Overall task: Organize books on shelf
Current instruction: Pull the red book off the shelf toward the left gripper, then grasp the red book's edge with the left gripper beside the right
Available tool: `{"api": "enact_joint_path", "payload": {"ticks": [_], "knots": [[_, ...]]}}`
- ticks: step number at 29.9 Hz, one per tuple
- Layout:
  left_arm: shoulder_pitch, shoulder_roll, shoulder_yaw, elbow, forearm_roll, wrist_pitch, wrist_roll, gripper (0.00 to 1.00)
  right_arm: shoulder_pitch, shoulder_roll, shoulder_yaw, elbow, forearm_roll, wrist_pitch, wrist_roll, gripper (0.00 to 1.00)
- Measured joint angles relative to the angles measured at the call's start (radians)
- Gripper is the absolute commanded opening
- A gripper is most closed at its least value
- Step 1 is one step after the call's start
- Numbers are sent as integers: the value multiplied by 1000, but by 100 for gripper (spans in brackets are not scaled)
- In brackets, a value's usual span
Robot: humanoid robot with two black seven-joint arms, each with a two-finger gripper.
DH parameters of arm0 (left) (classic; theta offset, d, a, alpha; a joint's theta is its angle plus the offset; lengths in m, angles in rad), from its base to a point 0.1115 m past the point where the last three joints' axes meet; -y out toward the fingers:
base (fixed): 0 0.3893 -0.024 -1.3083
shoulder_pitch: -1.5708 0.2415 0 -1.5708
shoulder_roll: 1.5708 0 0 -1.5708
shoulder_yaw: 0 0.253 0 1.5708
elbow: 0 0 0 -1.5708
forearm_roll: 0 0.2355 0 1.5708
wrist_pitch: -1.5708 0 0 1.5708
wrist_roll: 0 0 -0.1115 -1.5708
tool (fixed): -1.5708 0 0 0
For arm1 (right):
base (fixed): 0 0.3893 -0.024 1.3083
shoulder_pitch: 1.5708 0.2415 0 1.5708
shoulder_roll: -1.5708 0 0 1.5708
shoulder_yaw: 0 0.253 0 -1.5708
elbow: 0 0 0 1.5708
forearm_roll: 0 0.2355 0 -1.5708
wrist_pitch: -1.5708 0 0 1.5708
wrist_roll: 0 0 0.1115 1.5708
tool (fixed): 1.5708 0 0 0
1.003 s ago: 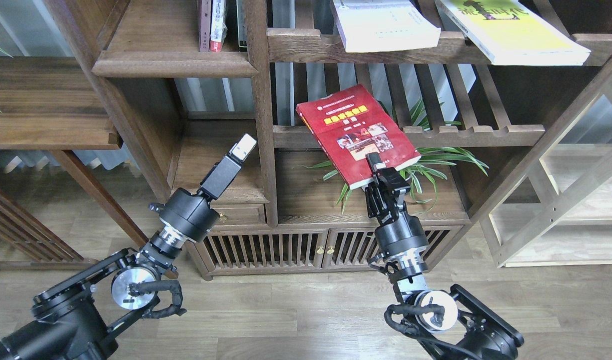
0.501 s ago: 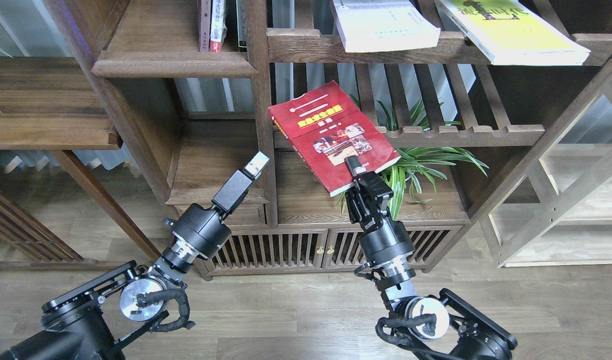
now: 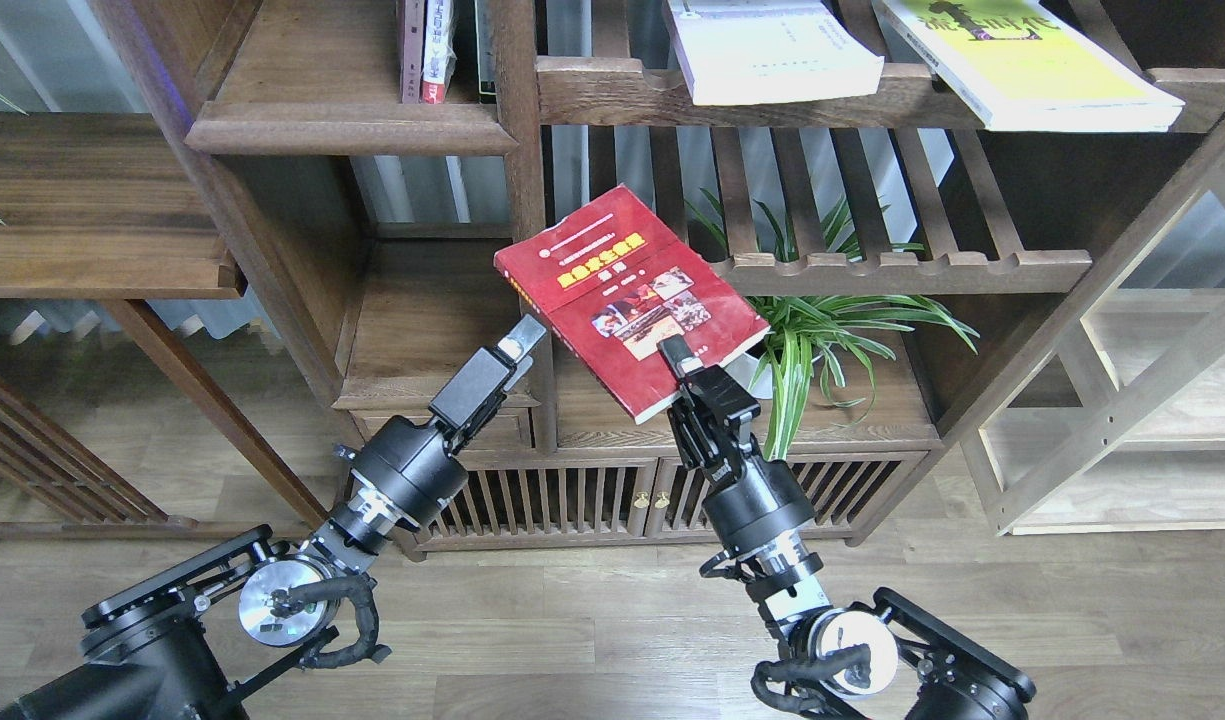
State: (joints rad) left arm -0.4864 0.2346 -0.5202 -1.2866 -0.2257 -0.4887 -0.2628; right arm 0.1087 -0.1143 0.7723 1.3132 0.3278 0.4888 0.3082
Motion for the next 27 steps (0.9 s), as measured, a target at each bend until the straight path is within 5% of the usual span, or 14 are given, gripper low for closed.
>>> {"api": "enact_joint_path", "payload": {"ticks": [10,27], "knots": [[-8,-2,1,-5,-101,0,70,98,10,1,-54,5,-13,0,-4,0],[-9,-21,-22,9,-171,0,79,97,17,24,-97,5,-15,0,-17,1]]}}
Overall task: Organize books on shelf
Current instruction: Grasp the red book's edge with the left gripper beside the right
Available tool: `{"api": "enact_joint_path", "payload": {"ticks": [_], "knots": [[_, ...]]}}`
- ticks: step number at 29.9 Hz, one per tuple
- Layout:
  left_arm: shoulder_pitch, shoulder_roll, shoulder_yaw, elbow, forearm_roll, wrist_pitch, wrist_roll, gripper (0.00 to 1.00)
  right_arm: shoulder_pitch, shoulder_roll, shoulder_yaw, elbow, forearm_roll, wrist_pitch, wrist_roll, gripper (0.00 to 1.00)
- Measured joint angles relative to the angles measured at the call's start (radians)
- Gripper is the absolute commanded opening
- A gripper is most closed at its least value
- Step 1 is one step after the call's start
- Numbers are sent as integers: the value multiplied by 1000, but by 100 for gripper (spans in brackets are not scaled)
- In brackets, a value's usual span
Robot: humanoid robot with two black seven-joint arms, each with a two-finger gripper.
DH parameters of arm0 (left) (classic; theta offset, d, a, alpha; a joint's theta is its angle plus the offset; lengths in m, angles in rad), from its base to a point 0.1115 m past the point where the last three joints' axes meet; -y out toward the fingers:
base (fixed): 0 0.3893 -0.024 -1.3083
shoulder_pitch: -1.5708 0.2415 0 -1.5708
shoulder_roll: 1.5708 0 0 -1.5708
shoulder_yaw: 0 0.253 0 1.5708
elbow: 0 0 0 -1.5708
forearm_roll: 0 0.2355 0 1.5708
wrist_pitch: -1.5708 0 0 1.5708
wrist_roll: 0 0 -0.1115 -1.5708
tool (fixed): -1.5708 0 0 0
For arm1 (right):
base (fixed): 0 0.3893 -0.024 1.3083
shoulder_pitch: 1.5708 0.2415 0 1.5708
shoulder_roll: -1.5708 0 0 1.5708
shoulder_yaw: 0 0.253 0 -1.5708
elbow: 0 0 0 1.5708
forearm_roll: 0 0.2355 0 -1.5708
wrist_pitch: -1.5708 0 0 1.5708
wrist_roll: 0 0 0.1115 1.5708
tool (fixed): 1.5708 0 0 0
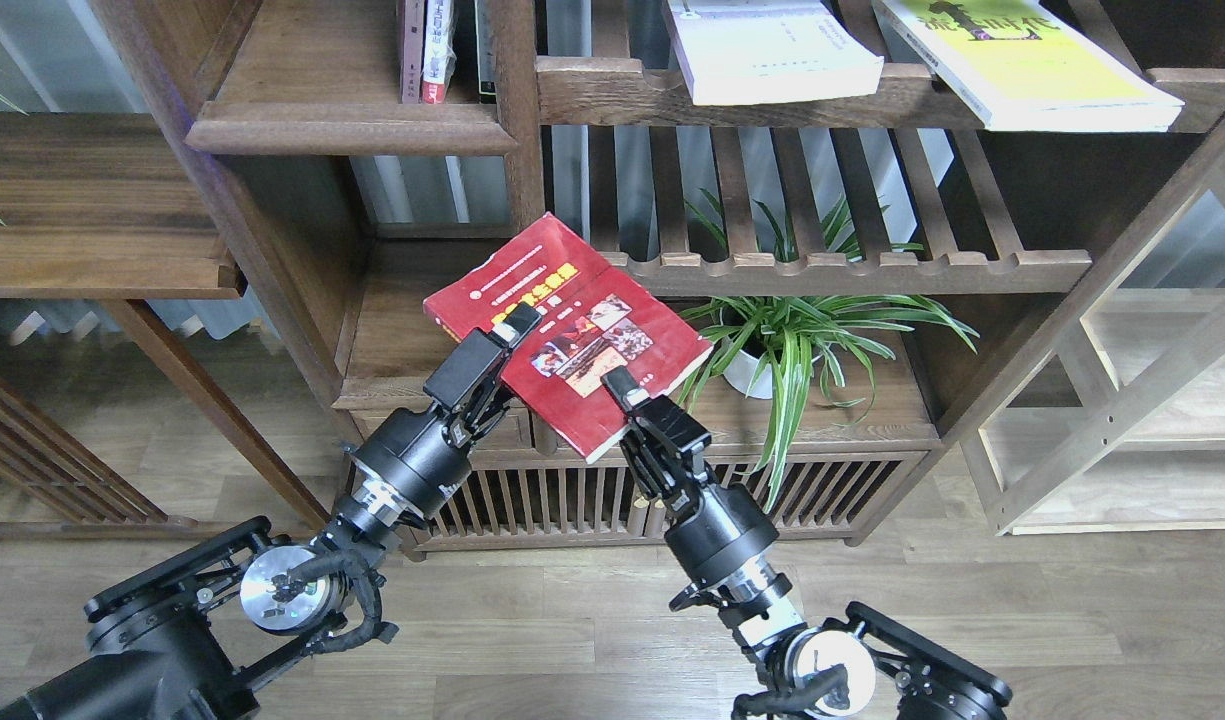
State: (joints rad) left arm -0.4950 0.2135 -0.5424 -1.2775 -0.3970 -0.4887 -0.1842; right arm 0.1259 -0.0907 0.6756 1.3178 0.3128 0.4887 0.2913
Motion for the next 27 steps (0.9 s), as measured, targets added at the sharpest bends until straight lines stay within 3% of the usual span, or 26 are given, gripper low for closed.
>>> {"api": "enact_joint_path", "payload": {"ticks": [23,27], "knots": [[5,-11,-24,18,-15,0,0,99,0,3,-12,0,-2,0,-2,1],[7,-13,-19,22,-2,0,0,94,0,3,-12,0,-2,0,-2,1]]}}
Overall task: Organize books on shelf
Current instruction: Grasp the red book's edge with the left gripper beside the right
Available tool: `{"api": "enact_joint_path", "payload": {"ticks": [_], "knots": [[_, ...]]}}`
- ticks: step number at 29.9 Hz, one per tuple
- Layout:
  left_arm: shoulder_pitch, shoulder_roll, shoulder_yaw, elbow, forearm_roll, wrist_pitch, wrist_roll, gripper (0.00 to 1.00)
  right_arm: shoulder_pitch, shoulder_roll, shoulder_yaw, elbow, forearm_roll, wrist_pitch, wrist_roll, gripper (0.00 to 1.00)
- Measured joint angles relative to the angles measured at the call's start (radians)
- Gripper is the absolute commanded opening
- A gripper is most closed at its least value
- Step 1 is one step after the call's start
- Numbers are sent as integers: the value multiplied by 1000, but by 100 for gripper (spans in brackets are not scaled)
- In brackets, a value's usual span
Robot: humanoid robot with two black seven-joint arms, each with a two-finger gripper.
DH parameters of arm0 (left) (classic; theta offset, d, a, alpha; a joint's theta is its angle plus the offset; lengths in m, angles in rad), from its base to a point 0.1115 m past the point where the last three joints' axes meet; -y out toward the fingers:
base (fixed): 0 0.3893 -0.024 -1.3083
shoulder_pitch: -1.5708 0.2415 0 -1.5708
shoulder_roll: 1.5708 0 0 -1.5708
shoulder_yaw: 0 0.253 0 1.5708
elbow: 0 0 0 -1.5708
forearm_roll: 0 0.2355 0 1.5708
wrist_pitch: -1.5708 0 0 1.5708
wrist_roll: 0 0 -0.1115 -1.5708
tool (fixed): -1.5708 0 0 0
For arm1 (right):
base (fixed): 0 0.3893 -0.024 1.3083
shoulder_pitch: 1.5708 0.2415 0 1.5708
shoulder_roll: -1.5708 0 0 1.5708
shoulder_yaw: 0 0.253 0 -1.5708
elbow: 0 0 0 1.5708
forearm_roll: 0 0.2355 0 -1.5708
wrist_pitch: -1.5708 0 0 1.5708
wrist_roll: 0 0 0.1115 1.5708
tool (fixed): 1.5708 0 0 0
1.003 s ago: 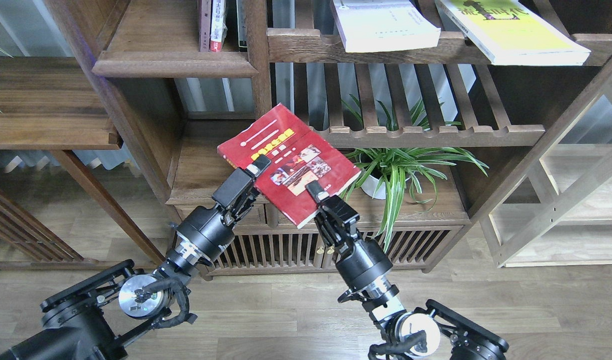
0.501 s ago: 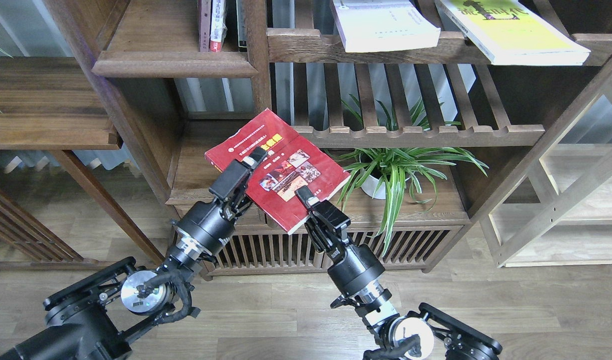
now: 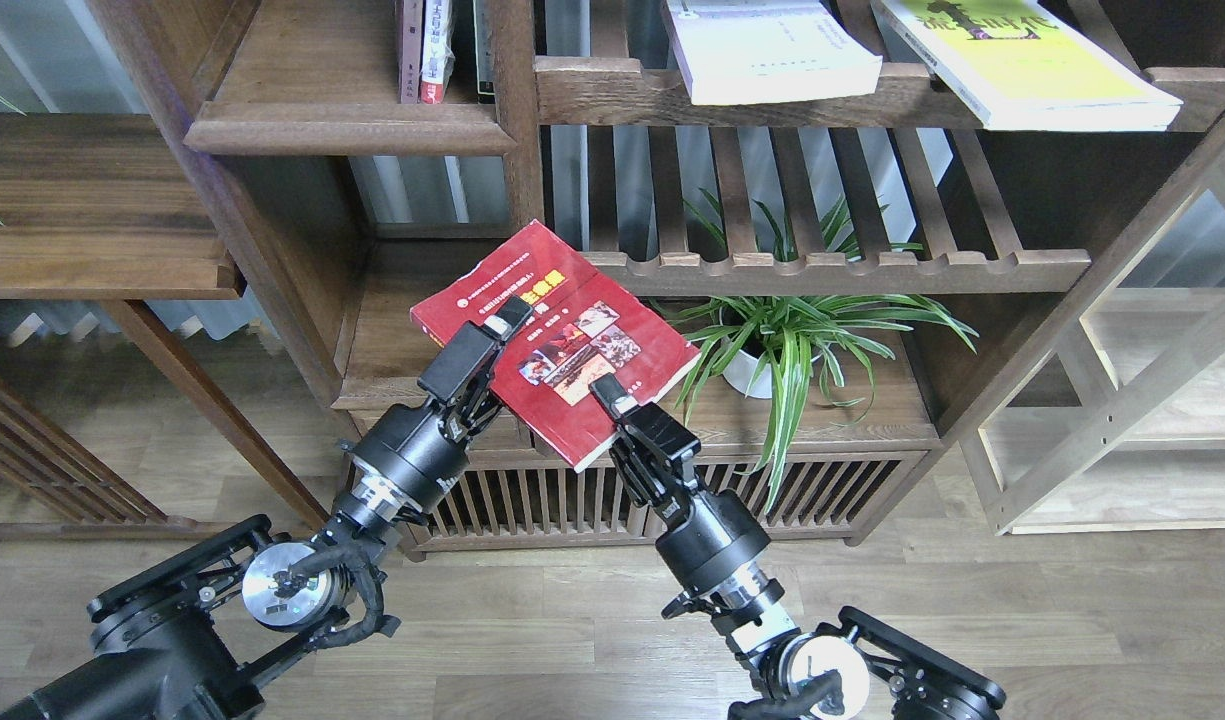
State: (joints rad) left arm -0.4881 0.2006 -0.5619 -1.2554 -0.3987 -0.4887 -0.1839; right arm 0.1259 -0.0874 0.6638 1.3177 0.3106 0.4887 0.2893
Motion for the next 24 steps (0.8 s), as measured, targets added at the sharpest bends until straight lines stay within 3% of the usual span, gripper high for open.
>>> {"api": "enact_joint_path", "payload": {"ticks": [5,8,12,16,20,24], "knots": [[0,-1,0,0,0,0,-2,84,0,1,0,0,0,0,0,1],[0,-1,0,0,0,0,-2,67,0,1,0,0,-1,0,0,1],[9,0,2,-7,-1,0,0,60,1,2,0,0,-1,0,0,1],[13,-1,12,-11,-1,0,2,44,3,2,0,0,-1,0,1,1],[13,-10,14,-13,-2,0,1,38,3,2,0,0,-2,0,1,1],[10,-27,3,-11,-4,0,0,44,3,2,2,0,-4,0,1,1]]}}
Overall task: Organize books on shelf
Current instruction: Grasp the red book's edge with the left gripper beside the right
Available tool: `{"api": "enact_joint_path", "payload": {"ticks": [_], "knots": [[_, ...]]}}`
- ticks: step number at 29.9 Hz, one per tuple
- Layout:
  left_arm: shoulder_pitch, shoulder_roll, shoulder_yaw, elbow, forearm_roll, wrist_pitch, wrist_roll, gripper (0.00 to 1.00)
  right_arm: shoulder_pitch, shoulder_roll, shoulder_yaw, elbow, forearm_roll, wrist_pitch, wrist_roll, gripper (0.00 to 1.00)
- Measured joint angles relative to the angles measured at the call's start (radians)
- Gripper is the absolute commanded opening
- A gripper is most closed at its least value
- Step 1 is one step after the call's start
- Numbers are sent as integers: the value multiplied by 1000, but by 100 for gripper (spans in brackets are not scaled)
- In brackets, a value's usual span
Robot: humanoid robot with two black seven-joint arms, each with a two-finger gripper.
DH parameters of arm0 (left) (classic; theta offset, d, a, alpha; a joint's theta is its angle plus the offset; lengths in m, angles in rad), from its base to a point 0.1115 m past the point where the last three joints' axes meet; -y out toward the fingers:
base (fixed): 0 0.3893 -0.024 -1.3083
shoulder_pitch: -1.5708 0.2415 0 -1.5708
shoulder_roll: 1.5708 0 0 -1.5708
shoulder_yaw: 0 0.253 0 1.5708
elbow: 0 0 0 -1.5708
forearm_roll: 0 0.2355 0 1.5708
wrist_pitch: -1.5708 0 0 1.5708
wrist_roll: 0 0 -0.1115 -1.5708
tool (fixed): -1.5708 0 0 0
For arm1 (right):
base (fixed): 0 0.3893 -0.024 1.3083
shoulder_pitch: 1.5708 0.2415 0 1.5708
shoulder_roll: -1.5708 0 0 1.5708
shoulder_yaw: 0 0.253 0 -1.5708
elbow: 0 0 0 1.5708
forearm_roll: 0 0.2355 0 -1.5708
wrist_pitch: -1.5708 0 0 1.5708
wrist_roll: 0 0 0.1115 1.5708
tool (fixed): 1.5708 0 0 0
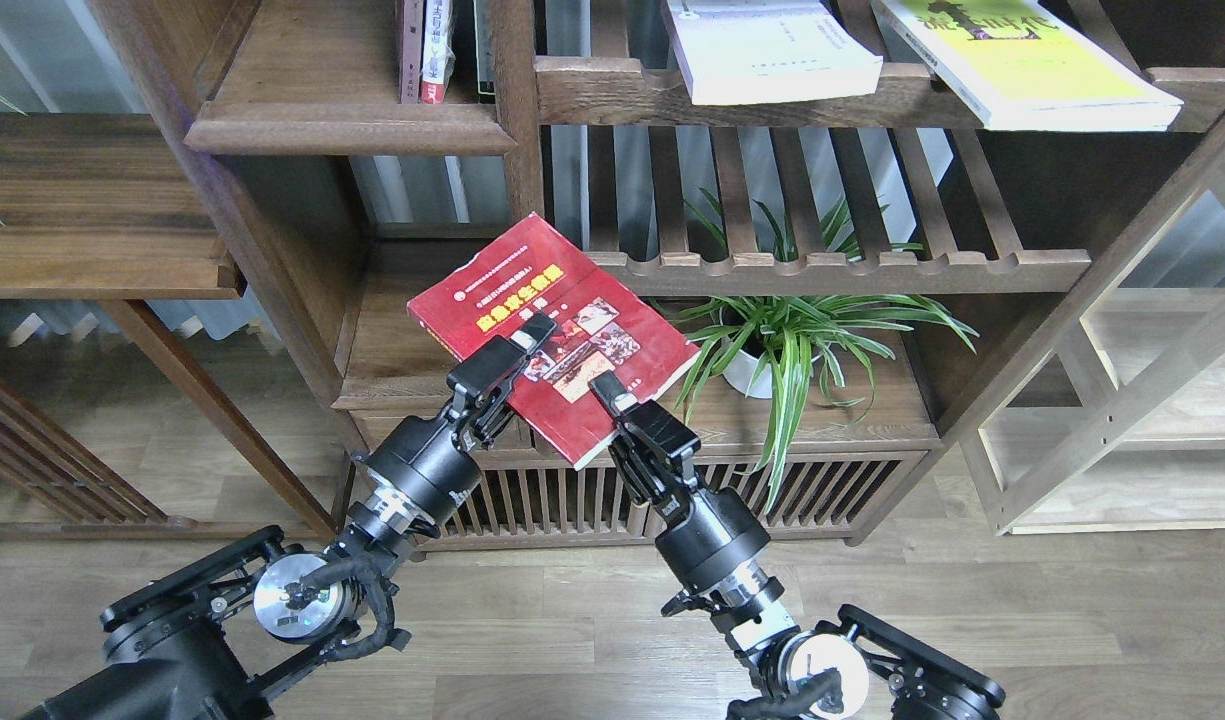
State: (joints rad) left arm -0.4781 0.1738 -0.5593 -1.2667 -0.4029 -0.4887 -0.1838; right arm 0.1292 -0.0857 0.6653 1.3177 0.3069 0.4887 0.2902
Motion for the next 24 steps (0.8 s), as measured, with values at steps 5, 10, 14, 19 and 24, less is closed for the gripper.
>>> {"api": "enact_joint_path", "payload": {"ticks": [5,10,14,19,24], "knots": [[-7,-8,-5,5,-1,0,0,41,0,1,0,0,-4,0,0,1],[-5,-8,-4,7,-1,0,1,28,-2,1,-1,0,-8,0,-2,1],[3,-5,0,1,-1,0,-3,1,-2,1,-3,0,-8,0,-4,1],[12,-6,2,2,-2,0,-7,1,-2,1,-3,0,-10,0,-5,1],[16,-5,4,2,-3,0,-5,0,-2,-1,-2,0,-10,0,-5,5]]}}
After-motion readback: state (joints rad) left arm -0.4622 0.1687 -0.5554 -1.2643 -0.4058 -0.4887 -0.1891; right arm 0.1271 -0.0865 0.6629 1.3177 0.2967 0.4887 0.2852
